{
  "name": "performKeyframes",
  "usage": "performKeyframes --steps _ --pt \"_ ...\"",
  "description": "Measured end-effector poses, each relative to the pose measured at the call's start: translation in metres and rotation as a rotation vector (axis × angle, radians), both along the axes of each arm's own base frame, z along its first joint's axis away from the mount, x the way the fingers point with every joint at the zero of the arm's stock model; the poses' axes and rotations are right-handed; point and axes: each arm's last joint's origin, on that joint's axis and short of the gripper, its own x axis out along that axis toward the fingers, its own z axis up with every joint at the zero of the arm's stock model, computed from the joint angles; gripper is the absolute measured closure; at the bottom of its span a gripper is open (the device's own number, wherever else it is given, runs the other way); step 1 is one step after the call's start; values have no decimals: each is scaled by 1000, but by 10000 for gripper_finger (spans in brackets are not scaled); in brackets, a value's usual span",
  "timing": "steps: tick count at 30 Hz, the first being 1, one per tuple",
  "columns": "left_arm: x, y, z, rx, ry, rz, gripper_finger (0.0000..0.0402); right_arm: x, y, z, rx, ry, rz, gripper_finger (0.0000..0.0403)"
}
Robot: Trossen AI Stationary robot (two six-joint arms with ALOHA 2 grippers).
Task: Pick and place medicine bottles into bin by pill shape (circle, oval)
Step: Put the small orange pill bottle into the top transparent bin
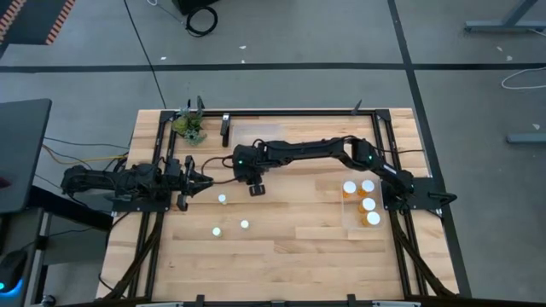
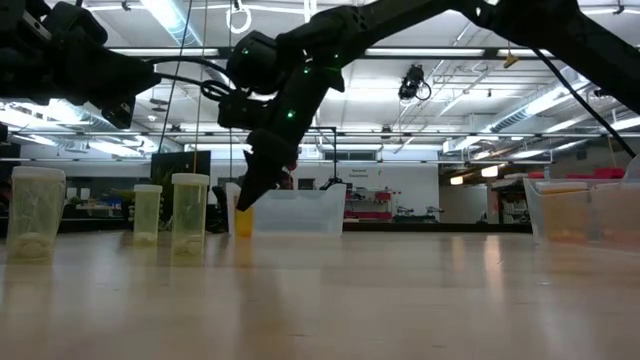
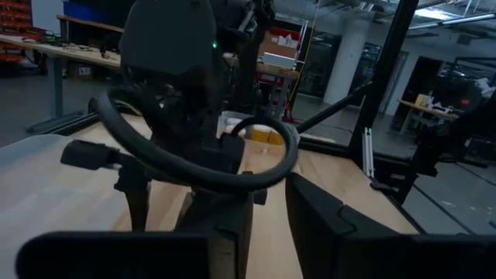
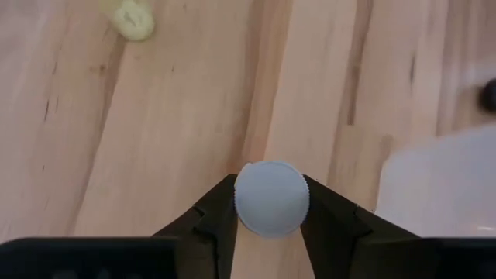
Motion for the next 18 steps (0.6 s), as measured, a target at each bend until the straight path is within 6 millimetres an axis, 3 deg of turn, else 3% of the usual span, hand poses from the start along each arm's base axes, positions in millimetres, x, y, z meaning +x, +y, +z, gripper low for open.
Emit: performKeyframes --steps 10,18 --pt "0 0 0 -1 0 -1 319 -15 -16 42 -10 -39 -40 270" --pt "0 0 0 0 1 -1 317 -26 -45 56 -25 -49 -108 270"
